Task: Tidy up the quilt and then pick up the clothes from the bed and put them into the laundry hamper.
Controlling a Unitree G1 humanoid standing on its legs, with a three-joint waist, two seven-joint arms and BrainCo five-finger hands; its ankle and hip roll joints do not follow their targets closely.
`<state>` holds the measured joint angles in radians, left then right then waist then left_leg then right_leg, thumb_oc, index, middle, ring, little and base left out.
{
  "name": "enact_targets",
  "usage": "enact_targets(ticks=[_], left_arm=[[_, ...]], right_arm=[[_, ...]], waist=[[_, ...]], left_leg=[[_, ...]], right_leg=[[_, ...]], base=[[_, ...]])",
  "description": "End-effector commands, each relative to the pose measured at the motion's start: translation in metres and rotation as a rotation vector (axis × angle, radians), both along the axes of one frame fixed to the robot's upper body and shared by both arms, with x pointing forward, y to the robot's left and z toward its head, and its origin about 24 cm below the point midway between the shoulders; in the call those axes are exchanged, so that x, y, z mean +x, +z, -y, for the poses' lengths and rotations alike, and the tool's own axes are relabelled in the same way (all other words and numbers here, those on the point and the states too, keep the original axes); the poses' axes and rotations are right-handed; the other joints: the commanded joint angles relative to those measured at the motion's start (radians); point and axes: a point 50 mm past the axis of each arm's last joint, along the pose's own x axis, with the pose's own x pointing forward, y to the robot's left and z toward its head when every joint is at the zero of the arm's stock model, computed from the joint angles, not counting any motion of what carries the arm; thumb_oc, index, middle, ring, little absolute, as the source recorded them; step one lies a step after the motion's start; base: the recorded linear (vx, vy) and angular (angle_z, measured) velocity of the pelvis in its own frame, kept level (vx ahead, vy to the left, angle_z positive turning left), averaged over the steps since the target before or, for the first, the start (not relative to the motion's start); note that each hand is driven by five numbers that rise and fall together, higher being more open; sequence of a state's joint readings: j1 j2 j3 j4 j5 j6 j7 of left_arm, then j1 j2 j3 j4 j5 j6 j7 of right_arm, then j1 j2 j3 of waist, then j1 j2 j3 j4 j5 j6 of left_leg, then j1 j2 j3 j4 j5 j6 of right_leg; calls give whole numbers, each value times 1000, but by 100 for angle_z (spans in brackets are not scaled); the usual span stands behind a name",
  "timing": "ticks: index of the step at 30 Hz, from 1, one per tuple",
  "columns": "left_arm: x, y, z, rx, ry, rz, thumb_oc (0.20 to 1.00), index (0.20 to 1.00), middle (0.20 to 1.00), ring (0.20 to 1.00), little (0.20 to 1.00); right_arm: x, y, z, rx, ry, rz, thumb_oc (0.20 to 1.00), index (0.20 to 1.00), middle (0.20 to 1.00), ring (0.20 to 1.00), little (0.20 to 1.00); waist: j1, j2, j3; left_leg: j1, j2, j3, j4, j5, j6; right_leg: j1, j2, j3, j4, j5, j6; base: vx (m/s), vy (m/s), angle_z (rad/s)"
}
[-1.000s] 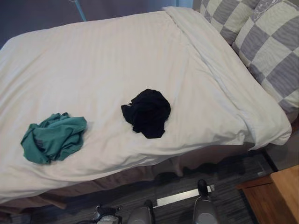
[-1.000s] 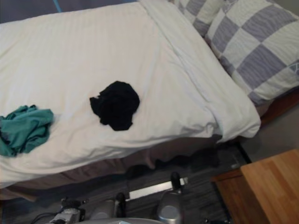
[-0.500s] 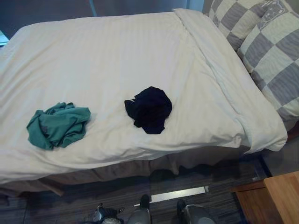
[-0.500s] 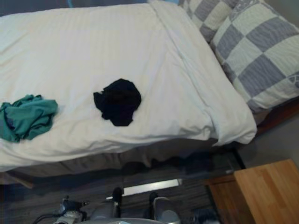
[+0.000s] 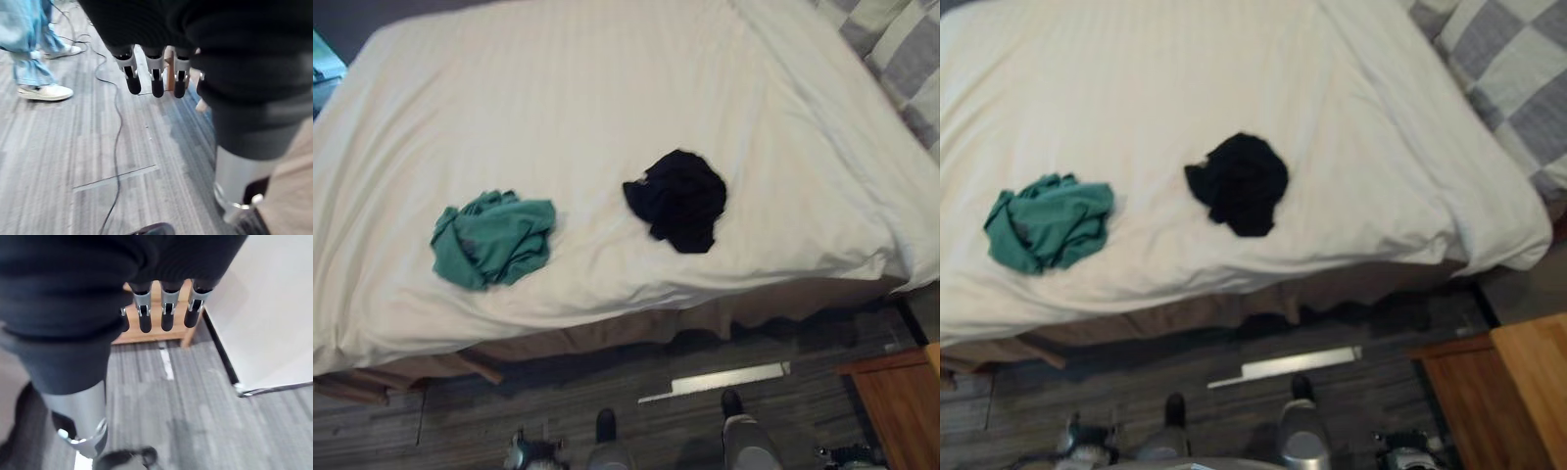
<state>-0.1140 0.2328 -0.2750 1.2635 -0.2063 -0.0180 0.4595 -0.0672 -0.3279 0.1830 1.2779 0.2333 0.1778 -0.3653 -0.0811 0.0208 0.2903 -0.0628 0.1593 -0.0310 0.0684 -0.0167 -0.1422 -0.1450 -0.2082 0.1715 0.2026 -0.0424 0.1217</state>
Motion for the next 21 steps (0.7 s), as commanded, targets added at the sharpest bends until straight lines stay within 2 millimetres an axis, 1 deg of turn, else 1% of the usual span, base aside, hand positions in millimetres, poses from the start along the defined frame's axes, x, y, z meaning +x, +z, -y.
enact_targets(ticks=[1,2,3,4,5,6,7,8,9,10,11,12,13,14,15,16,17,18,19,20,21], left_arm=[[-10,4,-20,58,33,15,1000,1000,1000,1000,1000],[-11,5,-23,60,61,21,1000,1000,1000,1000,1000],[-13,5,-26,55,96,25,1000,1000,1000,1000,1000],[-14,5,-28,52,111,26,1000,1000,1000,1000,1000],[-20,6,-36,48,196,42,1000,1000,1000,1000,1000],[-21,7,-38,47,215,50,1000,1000,1000,1000,1000],[-20,8,-40,46,241,65,1000,1000,1000,1000,1000],[-16,10,-42,43,286,102,1000,1000,1000,1000,1000],[-15,11,-42,37,300,118,1000,1000,1000,1000,1000],[-8,14,-41,28,351,181,1000,1000,1000,1000,1000],[-4,15,-40,27,395,221,1000,1000,1000,1000,1000],[-3,16,-37,12,449,271,1000,1000,1000,1000,1000],[-2,18,-38,9,531,337,1000,1000,1000,1000,1000],[-1,22,-41,2,646,421,1000,1000,1000,1000,1000],[-1,23,-42,-4,680,448,1000,1000,1000,1000,1000],[2,28,-46,-8,742,517,1000,1000,1000,1000,1000],[9,41,-58,12,811,611,1000,1000,1000,1000,1000],[9,41,-58,12,811,611,1000,1000,1000,1000,1000],[11,52,-71,50,862,686,1000,1000,1000,1000,1000],[21,74,-91,118,864,787,1000,1000,1000,1000,1000],[26,88,-102,155,850,842,1000,1000,1000,1000,1000]], right_arm=[[-17,-5,-5,-9,32,-69,1000,1000,1000,1000,1000],[-18,-6,-8,4,47,-70,1000,1000,1000,1000,1000],[-18,-7,-11,14,74,-73,1000,1000,1000,1000,1000],[-18,-8,-12,15,85,-72,1000,1000,1000,1000,1000],[-18,-9,-18,29,85,-56,1000,1000,1000,1000,1000],[-18,-10,-19,36,75,-46,1000,1000,1000,1000,1000],[-16,-10,-21,47,68,-34,1000,1000,1000,1000,1000],[-12,-10,-24,53,67,-17,1000,1000,1000,1000,1000],[-11,-10,-24,57,67,-12,1000,1000,1000,1000,1000],[-7,-10,-27,81,53,4,1000,1000,1000,1000,1000],[-7,-11,-28,91,35,9,1000,1000,1000,1000,1000],[-8,-12,-31,112,-29,29,1000,1000,1000,1000,1000],[-8,-12,-30,129,-129,64,1000,1000,1000,1000,1000],[-8,-11,-30,152,-280,115,1000,1000,1000,1000,1000],[-7,-11,-29,155,-337,137,1000,1000,1000,1000,1000],[-7,-9,-26,152,-485,195,1000,1000,1000,1000,1000],[-11,-5,-13,127,-671,284,1000,1000,1000,1000,1000],[-11,-5,-13,127,-671,284,1000,1000,1000,1000,1000],[-12,0,-1,88,-787,368,1000,1000,1000,1000,1000],[-8,12,21,26,-866,477,1000,1000,1000,1000,1000],[-4,21,32,-33,-896,544,1000,1000,1000,1000,1000]], waist=[[-13,-18,-41],[-8,-22,-39],[-3,-24,-36],[-1,-25,-35],[5,-27,-37],[2,-27,-39],[-3,-29,-43],[-7,-36,-52],[-8,-38,-54],[-8,-46,-60],[-9,-51,-64],[-3,-60,-67],[5,-66,-69],[17,-75,-71],[20,-78,-71],[27,-84,-75],[32,-88,-83],[32,-88,-83],[31,-90,-89],[27,-92,-95],[26,-94,-98]], left_leg=[[-59,26,-56,103,-5,52],[-55,8,-48,111,-18,62],[-45,-6,-22,122,-34,76],[-40,-11,-13,124,-39,80],[-4,-22,9,103,-49,97],[2,-26,10,96,-50,100],[9,-36,8,83,-51,106],[17,-50,3,65,-52,109],[19,-54,3,61,-52,109],[18,-63,-2,49,-50,111],[15,-70,-5,45,-52,115],[7,-78,-23,42,-52,119],[1,-80,-36,38,-47,117],[0,-83,-47,33,-44,118],[1,-85,-50,31,-43,118],[4,-87,-54,28,-41,118],[12,-86,-59,13,-33,118],[14,-86,-59,12,-33,118],[17,-85,-62,0,-26,118],[22,-81,-65,-18,-16,116],[25,-80,-66,-26,-12,114]], right_leg=[[59,-54,-14,17,32,49],[50,-72,-16,36,66,47],[36,-91,-27,62,93,43],[30,-97,-34,72,102,42],[5,-74,-64,100,92,41],[2,-56,-66,99,78,41],[3,-21,-71,80,45,38],[-1,23,-78,51,26,35],[-2,34,-75,41,25,34],[-2,61,-62,14,26,27],[0,72,-49,0,27,23],[0,77,-31,-16,37,25],[4,83,-28,-22,38,26],[17,87,-36,-35,40,24],[22,88,-40,-40,42,22],[33,90,-46,-53,47,20],[46,98,-50,-67,52,16],[47,98,-50,-68,53,16],[53,104,-49,-78,57,15],[56,111,-49,-89,64,14],[59,114,-50,-97,68,14]], base=[[99,527,5],[82,476,-25],[43,298,-45],[57,426,-51],[44,357,-38],[41,357,-63],[11,202,-57],[2,164,-45],[-15,118,3],[-12,26,18],[-35,-39,19],[-46,-104,11],[-43,-153,43],[-10,-115,62],[38,-101,78],[87,-88,43],[81,-73,27],[80,-56,13],[54,-50,14],[67,-70,11],[45,-58,6]])
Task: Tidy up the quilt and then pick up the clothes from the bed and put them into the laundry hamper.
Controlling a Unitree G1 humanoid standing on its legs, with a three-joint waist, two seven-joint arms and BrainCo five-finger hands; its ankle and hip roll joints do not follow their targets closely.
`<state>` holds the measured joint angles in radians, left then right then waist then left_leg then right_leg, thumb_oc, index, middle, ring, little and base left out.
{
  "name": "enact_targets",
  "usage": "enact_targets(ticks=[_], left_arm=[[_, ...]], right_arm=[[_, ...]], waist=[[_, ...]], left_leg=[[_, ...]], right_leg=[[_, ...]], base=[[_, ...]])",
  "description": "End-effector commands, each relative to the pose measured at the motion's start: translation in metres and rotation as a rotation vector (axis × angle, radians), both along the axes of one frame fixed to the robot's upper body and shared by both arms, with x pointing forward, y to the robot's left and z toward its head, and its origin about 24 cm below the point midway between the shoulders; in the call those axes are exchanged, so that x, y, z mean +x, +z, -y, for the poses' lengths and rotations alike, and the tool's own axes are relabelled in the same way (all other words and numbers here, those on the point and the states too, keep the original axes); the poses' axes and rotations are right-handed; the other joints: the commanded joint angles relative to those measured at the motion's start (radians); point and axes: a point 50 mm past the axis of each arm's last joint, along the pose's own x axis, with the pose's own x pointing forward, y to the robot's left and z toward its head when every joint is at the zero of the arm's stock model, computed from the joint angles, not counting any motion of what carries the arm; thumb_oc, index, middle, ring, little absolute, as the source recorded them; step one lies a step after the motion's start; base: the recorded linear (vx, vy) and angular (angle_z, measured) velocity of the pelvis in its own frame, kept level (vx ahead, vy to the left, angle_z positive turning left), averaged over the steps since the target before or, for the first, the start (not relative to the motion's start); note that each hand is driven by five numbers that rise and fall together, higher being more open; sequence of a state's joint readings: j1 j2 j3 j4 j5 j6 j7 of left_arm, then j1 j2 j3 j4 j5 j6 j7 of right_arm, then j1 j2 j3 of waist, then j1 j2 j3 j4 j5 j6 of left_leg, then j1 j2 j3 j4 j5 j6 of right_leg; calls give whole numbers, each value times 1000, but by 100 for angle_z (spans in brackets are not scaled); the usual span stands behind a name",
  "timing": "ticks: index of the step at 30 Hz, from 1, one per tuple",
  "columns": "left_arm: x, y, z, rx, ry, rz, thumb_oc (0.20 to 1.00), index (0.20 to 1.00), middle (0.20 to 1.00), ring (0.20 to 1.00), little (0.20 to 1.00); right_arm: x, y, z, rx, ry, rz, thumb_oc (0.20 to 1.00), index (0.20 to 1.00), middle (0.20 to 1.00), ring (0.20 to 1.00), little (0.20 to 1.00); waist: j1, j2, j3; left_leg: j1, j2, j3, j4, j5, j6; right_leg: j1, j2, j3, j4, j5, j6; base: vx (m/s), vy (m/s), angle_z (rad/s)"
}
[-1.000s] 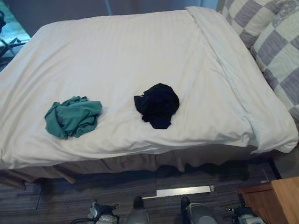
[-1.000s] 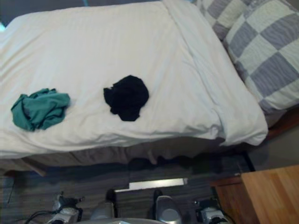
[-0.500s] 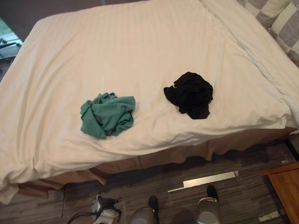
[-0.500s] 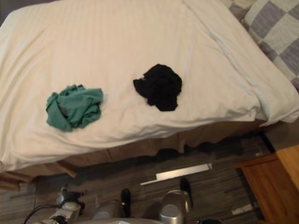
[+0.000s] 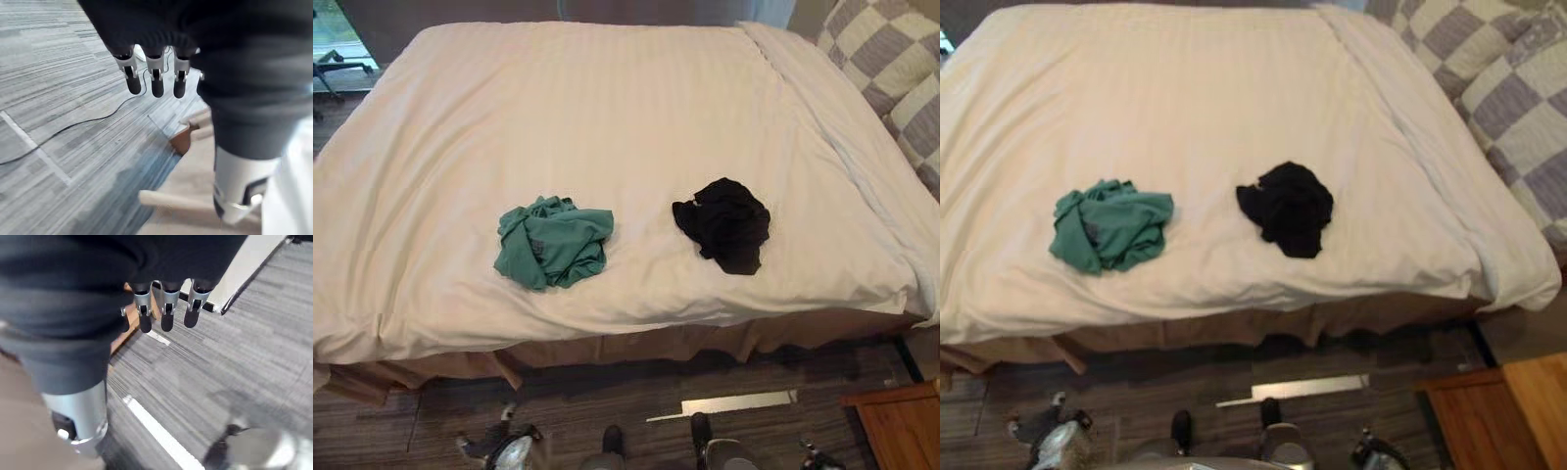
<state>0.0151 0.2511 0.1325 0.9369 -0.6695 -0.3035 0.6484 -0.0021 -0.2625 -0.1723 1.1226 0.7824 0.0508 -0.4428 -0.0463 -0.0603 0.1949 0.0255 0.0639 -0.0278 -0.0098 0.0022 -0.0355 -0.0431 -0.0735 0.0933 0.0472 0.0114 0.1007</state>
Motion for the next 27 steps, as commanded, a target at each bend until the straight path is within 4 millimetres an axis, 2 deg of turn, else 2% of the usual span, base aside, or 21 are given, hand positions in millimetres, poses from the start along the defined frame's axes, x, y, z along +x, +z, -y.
enact_targets(ticks=[1,2,3,4,6,7,9,10,11,12,13,14,15,17,18,20,22,24,25,26,27], left_arm=[[24,49,-49,246,78,136,1000,1000,1000,1000,1000],[31,73,-67,346,78,173,1000,1000,1000,1000,1000],[35,83,-74,394,76,191,1000,1000,1000,1000,1000],[43,110,-86,501,70,231,1000,1000,1000,1000,1000],[46,126,-93,574,77,244,1000,1000,1000,1000,1000],[48,152,-104,686,74,268,1000,1000,1000,1000,1000],[48,170,-110,738,71,276,1000,1000,1000,1000,1000],[48,186,-115,804,48,277,1000,1000,1000,1000,1000],[48,196,-117,833,36,276,1000,1000,1000,1000,1000],[49,211,-120,882,19,276,1000,1000,1000,1000,1000],[50,221,-121,912,9,273,1000,1000,1000,1000,1000],[54,232,-122,954,9,255,1000,1000,1000,1000,1000],[54,234,-122,962,14,248,1000,1000,1000,1000,1000],[60,241,-125,998,33,210,1000,1000,1000,1000,1000],[67,249,-128,1021,35,192,1000,1000,1000,1000,1000],[72,256,-131,1040,30,179,1000,1000,1000,1000,1000],[91,278,-134,1090,-36,159,1000,1000,1000,1000,1000],[101,290,-134,1119,-72,152,1000,1000,1000,1000,1000],[126,324,-127,1194,-158,169,1000,1000,1000,1000,1000],[140,348,-120,1245,-194,186,1000,1000,1000,1000,1000],[142,351,-119,1246,-193,191,1000,1000,1000,1000,1000]], right_arm=[[-7,20,37,-210,-146,35,1000,1000,1000,1000,1000],[0,38,58,-306,-198,98,1000,1000,1000,1000,1000],[3,47,70,-360,-210,128,1000,1000,1000,1000,1000],[19,77,94,-484,-212,188,1000,1000,1000,1000,1000],[28,96,106,-562,-206,231,1000,1000,1000,1000,1000],[43,133,125,-704,-171,313,1000,1000,1000,1000,1000],[57,162,133,-775,-141,359,1000,1000,1000,1000,1000],[69,189,139,-859,-90,433,1000,1000,1000,1000,1000],[78,207,139,-906,-54,467,1000,1000,1000,1000,1000],[93,237,138,-986,26,529,1000,1000,1000,1000,1000],[105,259,132,-1045,101,580,1000,1000,1000,1000,1000],[126,289,120,-1131,242,653,1000,1000,1000,1000,1000],[130,294,117,-1142,270,668,1000,1000,1000,1000,1000],[157,321,94,-1200,475,741,1000,1000,1000,1000,1000],[180,338,71,-1229,641,773,1000,1000,1000,1000,1000],[196,350,55,-1241,725,797,1000,1000,1000,1000,1000],[222,372,27,-1274,866,819,1000,1000,1000,1000,1000],[231,381,19,-1276,895,836,1000,1000,1000,1000,1000],[249,406,-2,-1301,942,871,1000,1000,1000,1000,1000],[258,422,-15,-1325,949,905,1000,1000,1000,1000,1000],[258,425,-14,-1328,943,907,1000,1000,1000,1000,1000]], waist=[[-9,-13,-3],[-12,-18,-7],[-13,-21,-9],[-13,-26,-12],[-12,-29,-13],[-11,-32,-20],[-9,-30,-23],[-5,-27,-24],[-3,-25,-25],[2,-20,-25],[6,-16,-24],[14,-9,-23],[14,-7,-21],[23,-3,-14],[30,-2,-10],[28,-1,-3],[29,4,13],[29,9,25],[29,22,64],[28,29,97],[29,28,98]], left_leg=[[-62,16,-69,51,-30,7],[-61,15,-72,42,-27,6],[-61,14,-73,39,-26,6],[-61,12,-75,31,-25,5],[-67,9,-77,28,-15,4],[-72,5,-79,22,-14,3],[-75,1,-83,17,-13,2],[-78,-2,-86,12,-11,1],[-79,-4,-86,8,-10,1],[-81,-6,-84,3,-8,0],[-85,-8,-84,-1,-6,-1],[-84,-11,-85,-6,-14,-1],[-83,-11,-84,-6,-15,-1],[-90,-13,-84,-1,-12,-4],[-96,-10,-82,6,-11,-7],[-102,-7,-78,15,-11,-10],[-122,1,-69,37,-8,-17],[-136,3,-63,47,-8,-18],[-185,3,-56,66,-2,-22],[-227,2,-49,80,4,-21],[-233,1,-50,84,4,-21]], right_leg=[[-42,-21,28,57,15,34],[-40,-17,28,47,21,34],[-41,-16,29,44,22,34],[-39,-16,23,32,28,32],[-44,-16,22,26,39,31],[-46,-16,20,16,42,28],[-48,-18,17,8,42,27],[-49,-18,17,2,42,26],[-51,-19,16,-1,42,25],[-53,-20,14,-6,40,24],[-56,-22,12,-10,38,22],[-54,-24,9,-16,27,20],[-54,-24,9,-16,25,20],[-57,-29,11,-18,24,18],[-62,-32,14,-18,23,15],[-67,-34,17,-16,23,13],[-83,-39,22,-6,22,12],[-95,-43,24,2,21,13],[-140,-46,30,24,23,15],[-180,-47,34,43,27,16],[-186,-47,34,47,26,16]], base=[[34,-49,8],[23,-40,6],[25,-55,3],[10,-33,-1],[-14,-4,-2],[-30,-1,-5],[-1,20,-8],[-9,45,-5],[-17,78,0],[-24,95,3],[0,139,0],[9,111,-2],[19,115,0],[20,124,0],[42,123,1],[43,103,3],[30,128,0],[-59,107,-1],[-225,133,11],[-226,123,16],[-274,66,17]])
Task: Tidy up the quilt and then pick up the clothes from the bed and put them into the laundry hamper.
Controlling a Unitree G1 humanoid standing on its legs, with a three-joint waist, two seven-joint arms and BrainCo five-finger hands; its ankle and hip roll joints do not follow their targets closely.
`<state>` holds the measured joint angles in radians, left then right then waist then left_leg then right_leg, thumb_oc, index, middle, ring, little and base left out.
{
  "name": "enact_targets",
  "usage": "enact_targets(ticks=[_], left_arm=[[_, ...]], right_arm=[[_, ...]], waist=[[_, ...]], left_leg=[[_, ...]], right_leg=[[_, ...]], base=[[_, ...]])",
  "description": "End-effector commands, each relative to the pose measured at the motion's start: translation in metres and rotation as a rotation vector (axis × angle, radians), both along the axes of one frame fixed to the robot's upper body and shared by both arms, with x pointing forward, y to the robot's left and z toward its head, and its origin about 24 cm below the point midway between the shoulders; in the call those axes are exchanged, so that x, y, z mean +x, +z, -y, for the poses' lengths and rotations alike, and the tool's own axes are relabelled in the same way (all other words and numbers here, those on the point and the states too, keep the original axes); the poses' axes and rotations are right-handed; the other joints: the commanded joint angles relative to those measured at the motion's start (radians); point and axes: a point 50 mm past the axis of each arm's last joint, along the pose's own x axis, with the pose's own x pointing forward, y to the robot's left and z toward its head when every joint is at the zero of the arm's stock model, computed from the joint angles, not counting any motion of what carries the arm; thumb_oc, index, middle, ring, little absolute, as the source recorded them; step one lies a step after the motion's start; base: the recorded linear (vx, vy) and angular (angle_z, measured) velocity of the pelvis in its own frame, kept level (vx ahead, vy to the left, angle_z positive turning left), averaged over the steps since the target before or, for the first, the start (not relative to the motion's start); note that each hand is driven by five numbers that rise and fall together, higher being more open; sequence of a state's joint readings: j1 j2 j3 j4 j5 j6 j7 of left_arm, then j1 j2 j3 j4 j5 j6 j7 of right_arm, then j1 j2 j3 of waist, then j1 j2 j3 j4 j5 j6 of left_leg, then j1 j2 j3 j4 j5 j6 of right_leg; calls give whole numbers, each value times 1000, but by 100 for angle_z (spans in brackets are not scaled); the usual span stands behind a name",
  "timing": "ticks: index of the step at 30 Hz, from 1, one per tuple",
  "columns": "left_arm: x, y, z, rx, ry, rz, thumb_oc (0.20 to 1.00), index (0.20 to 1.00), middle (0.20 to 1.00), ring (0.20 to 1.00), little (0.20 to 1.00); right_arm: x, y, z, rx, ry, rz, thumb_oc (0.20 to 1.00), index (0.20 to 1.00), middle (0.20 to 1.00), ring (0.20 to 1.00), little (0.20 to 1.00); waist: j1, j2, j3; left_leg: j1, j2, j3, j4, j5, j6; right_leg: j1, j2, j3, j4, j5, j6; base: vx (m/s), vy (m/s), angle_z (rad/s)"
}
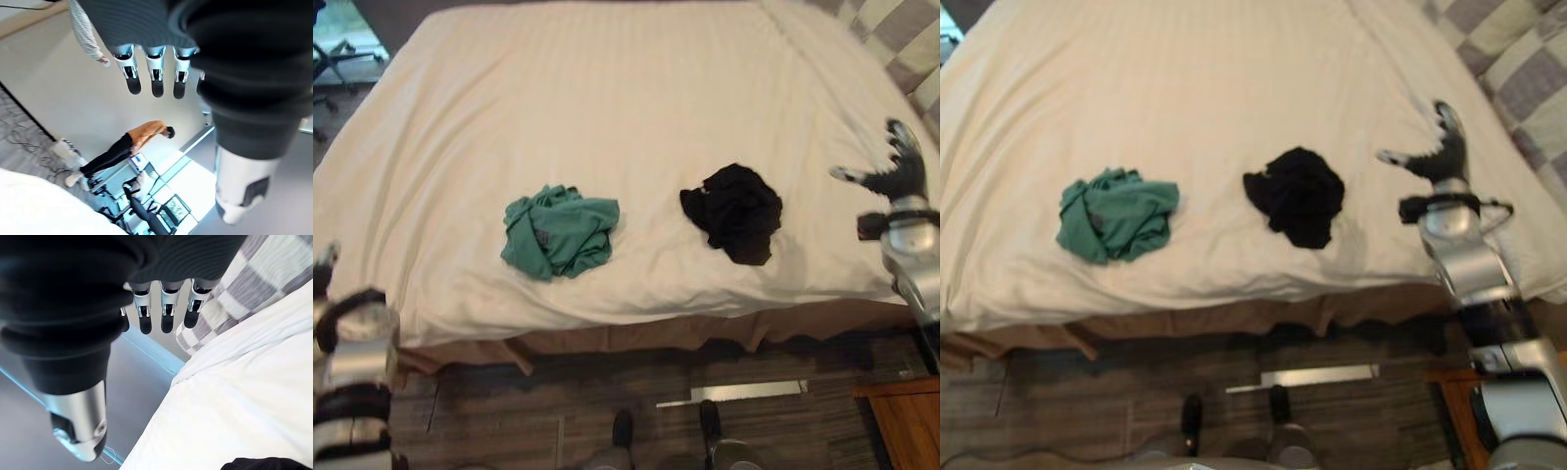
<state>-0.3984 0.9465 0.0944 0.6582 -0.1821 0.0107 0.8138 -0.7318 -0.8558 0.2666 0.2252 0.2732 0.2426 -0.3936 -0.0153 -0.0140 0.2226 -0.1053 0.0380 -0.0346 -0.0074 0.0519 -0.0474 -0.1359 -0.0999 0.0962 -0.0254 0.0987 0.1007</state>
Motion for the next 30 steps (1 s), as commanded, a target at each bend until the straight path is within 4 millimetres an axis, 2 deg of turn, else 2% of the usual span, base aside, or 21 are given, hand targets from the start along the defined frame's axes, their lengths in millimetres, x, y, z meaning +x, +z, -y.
enact_targets(ticks=[1,2,5,7,9,11,15,18,24,25,26,27,28,30], left_arm=[[34,101,20,267,-127,78,1000,1000,1000,1000,1000],[44,119,31,315,-161,86,1000,1000,1000,1000,1000],[59,146,54,394,-227,103,1000,1000,1000,1000,1000],[72,156,73,406,-275,126,1000,1000,1000,1000,1000],[77,160,79,402,-296,136,1000,1000,1000,1000,1000],[92,166,96,332,-321,170,1000,1000,1000,1000,1000],[101,162,102,255,-354,160,1000,1000,1000,1000,1000],[117,141,118,230,-434,61,1000,1000,1000,1000,1000],[136,116,149,130,-664,-17,1000,1000,1000,1000,1000],[141,105,152,65,-701,-71,856,856,856,856,856],[142,103,152,58,-704,-83,683,683,683,683,683],[146,89,153,21,-704,-181,416,416,416,416,416],[147,83,153,13,-699,-215,200,200,200,200,200],[148,67,147,-41,-681,-276,200,200,200,200,200]], right_arm=[[11,62,-10,-86,-33,146,1000,1000,1000,1000,1000],[15,73,-18,-99,-20,164,1000,1000,1000,1000,1000],[18,85,-34,-127,6,186,1000,1000,1000,1000,1000],[20,94,-49,-157,30,202,1000,1000,1000,1000,1000],[21,97,-54,-164,41,208,1000,1000,1000,1000,1000],[22,104,-76,-209,84,228,1000,1000,1000,1000,1000],[23,104,-93,-234,120,225,1000,1000,1000,1000,1000],[22,98,-118,-248,177,225,1000,1000,1000,1000,1000],[20,100,-133,-208,223,243,1000,1000,1000,1000,1000],[21,101,-136,-194,229,237,1000,1000,1000,1000,1000],[21,101,-137,-192,230,236,1000,1000,1000,1000,1000],[24,99,-141,-183,235,222,269,269,269,269,269],[25,98,-144,-184,236,219,200,200,200,200,200],[28,97,-150,-192,240,204,200,200,200,200,200]], waist=[[-2,-11,112],[-3,-8,134],[-12,-5,165],[-30,2,190],[-35,6,199],[-61,19,233],[-75,19,256],[-88,20,281],[-110,34,297],[-112,40,297],[-112,40,297],[-110,47,297],[-110,50,297],[-110,63,297]], left_leg=[[-157,22,-38,98,-38,-8],[-192,20,-36,110,-34,-6],[-247,18,-26,128,-25,-3],[-287,14,-22,138,-16,-2],[-302,12,-21,143,-13,-1],[-352,4,-14,152,-3,2],[-383,0,-14,161,0,2],[-402,-1,-11,156,6,-3],[-449,0,5,162,19,-9],[-458,0,9,159,21,-10],[-460,1,10,158,22,-10],[-463,0,13,152,25,-11],[-465,-1,12,150,26,-12],[-460,-4,13,145,26,-13]], right_leg=[[-145,-22,37,141,-53,16],[-179,-21,43,158,-48,17],[-236,-19,55,185,-38,18],[-279,-11,64,200,-28,16],[-297,-9,67,207,-25,15],[-360,-1,79,226,-12,9],[-395,2,82,232,-4,6],[-422,15,89,236,-3,-1],[-478,26,95,253,-3,-8],[-492,25,96,252,-1,-8],[-494,25,96,252,0,-7],[-500,25,93,250,-2,-9],[-502,25,93,250,-3,-10],[-502,25,89,252,-9,-13]], base=[[-194,71,15],[-185,94,17],[-50,55,7],[-44,59,0],[-28,83,1],[-33,136,-2],[-15,47,-9],[-5,70,-15],[-7,44,-14],[4,15,-7],[3,14,-7],[2,4,-5],[0,0,0],[21,45,-1]])
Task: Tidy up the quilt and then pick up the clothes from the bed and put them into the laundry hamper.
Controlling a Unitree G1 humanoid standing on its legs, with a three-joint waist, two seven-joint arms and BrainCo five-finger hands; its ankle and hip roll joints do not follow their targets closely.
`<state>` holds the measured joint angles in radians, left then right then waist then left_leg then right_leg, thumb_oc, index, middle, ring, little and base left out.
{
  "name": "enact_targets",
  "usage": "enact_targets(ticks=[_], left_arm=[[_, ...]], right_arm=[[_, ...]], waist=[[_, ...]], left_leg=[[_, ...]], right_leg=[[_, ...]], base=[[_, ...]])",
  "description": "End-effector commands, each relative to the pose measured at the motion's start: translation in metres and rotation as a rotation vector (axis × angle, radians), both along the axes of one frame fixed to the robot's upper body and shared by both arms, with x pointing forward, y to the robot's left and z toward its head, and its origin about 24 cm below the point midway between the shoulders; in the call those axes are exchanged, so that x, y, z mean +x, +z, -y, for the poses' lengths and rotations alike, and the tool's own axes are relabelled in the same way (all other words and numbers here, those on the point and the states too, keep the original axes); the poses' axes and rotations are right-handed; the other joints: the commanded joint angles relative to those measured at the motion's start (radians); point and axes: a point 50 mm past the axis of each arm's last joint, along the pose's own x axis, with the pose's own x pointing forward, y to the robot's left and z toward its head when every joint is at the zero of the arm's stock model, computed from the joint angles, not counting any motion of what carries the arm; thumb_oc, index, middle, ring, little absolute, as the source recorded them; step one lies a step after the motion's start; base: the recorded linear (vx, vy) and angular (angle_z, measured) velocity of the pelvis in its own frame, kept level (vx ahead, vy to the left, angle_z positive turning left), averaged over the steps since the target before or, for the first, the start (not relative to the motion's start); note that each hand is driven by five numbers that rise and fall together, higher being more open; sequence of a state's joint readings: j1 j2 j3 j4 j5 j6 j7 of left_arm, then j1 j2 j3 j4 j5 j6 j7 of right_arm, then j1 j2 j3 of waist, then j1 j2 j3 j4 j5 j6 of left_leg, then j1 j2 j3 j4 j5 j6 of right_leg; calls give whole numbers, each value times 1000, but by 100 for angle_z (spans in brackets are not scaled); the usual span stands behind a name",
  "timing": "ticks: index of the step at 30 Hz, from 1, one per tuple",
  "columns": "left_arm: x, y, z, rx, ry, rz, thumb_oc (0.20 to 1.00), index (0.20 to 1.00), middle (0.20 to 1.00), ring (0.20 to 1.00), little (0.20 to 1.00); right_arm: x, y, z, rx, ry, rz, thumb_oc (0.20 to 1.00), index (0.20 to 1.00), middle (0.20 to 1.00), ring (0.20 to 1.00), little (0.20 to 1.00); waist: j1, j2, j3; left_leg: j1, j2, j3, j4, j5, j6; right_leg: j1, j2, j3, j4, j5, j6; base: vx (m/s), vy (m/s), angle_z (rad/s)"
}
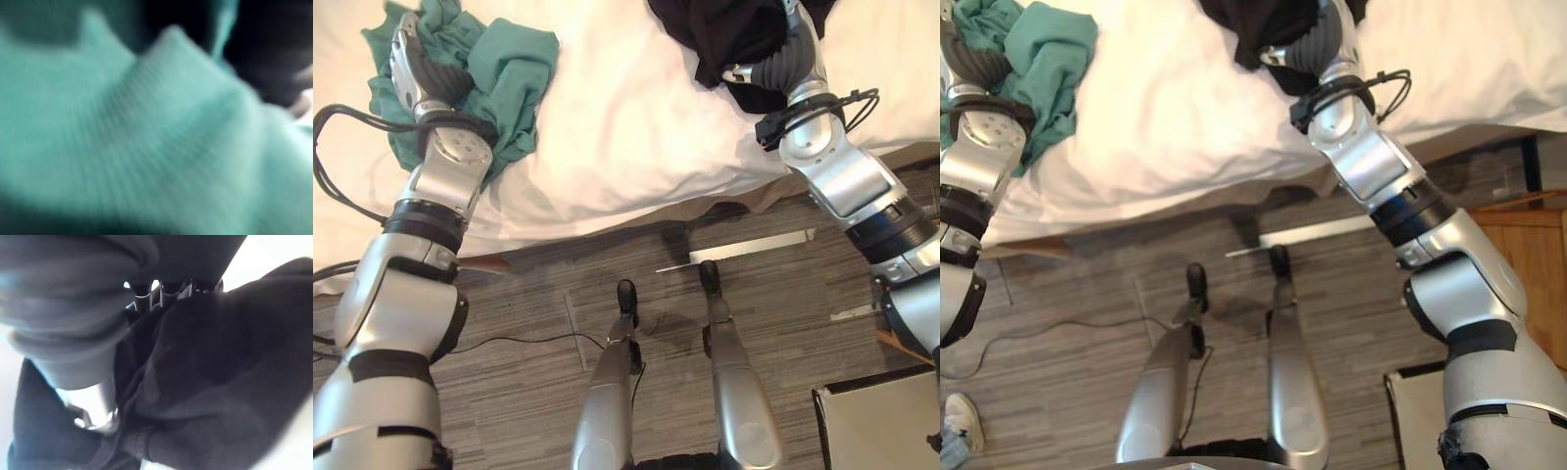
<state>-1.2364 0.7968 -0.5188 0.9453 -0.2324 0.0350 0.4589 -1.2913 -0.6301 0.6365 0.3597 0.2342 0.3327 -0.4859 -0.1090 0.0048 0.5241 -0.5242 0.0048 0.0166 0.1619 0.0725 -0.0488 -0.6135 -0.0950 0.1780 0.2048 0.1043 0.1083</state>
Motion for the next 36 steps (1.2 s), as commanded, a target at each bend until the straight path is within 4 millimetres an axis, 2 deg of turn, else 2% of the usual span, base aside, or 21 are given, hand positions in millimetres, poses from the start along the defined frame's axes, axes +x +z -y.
enact_targets(ticks=[1,6,10,14,17,19,21,25,30,32,33,36], left_arm=[[13,-55,7,-83,-41,-253,200,200,200,200,200],[12,-65,0,-145,-9,-285,200,200,200,200,200],[13,-68,5,-183,-17,-266,200,200,200,200,200],[13,-65,13,-235,-51,-171,200,200,200,200,200],[13,-59,27,-302,-129,-48,200,200,200,200,200],[10,-53,43,-352,-199,67,200,200,200,200,200],[7,-52,50,-380,-240,123,200,200,200,200,200],[-11,-58,66,-377,-335,249,200,200,200,200,200],[-31,-58,61,-348,-346,295,200,200,200,200,200],[-36,-58,58,-346,-343,304,200,200,200,200,200],[-43,-62,55,-341,-343,311,200,200,200,200,200],[-54,-71,50,-346,-349,307,200,200,200,200,200]], right_arm=[[1,6,-15,-44,29,5,200,200,200,200,200],[3,3,-18,-52,31,-8,200,200,200,200,200],[5,2,-21,-58,20,-25,200,200,200,200,200],[7,-6,-22,-20,15,-72,200,200,200,200,200],[10,-17,-18,40,8,-103,200,200,200,200,200],[11,-24,-9,83,-12,-98,200,200,200,200,200],[11,-27,-4,109,-25,-87,200,200,200,200,200],[5,-35,22,214,-65,-31,200,200,200,200,200],[-8,-44,53,315,-100,13,200,200,200,200,200],[-12,-48,59,344,-101,21,200,200,200,200,200],[-19,-58,68,395,-98,19,200,200,200,200,200],[-29,-77,79,443,-94,8,200,200,200,200,200]], waist=[[-17,47,-4],[-25,59,-4],[-27,68,-4],[-22,68,-4],[-15,65,-4],[-5,62,-4],[2,61,-4],[25,49,-4],[32,32,-33],[31,28,-45],[29,21,-65],[26,12,-93]], left_leg=[[-38,30,-36,-27,6,-12],[-26,26,-30,-39,10,-13],[-18,21,-26,-43,11,-14],[-8,23,-28,-51,11,-14],[5,24,-31,-59,8,-13],[15,25,-34,-67,6,-11],[23,25,-38,-72,4,-10],[71,23,-55,-100,-9,-6],[123,31,-61,-112,-28,-5],[136,33,-61,-118,-32,-4],[160,37,-62,-127,-39,-4],[196,42,-62,-138,-50,-2]], right_leg=[[-23,20,7,20,-15,-22],[-17,19,1,13,-16,-25],[-12,20,-3,9,-17,-29],[-4,20,-4,6,-19,-31],[5,20,-8,5,-25,-34],[15,21,-12,4,-30,-35],[22,21,-15,2,-31,-35],[68,22,-19,-13,-38,-30],[117,24,-21,-21,-52,-23],[130,24,-20,-25,-55,-21],[154,24,-20,-33,-61,-18],[188,24,-17,-44,-69,-14]], base=[[12,49,-1],[6,24,-1],[0,0,0],[0,0,0],[-26,-50,1],[-35,-74,4],[-45,-78,5],[-61,-104,5],[-35,-87,5],[2,-70,5],[16,-78,1],[31,-76,-2]])
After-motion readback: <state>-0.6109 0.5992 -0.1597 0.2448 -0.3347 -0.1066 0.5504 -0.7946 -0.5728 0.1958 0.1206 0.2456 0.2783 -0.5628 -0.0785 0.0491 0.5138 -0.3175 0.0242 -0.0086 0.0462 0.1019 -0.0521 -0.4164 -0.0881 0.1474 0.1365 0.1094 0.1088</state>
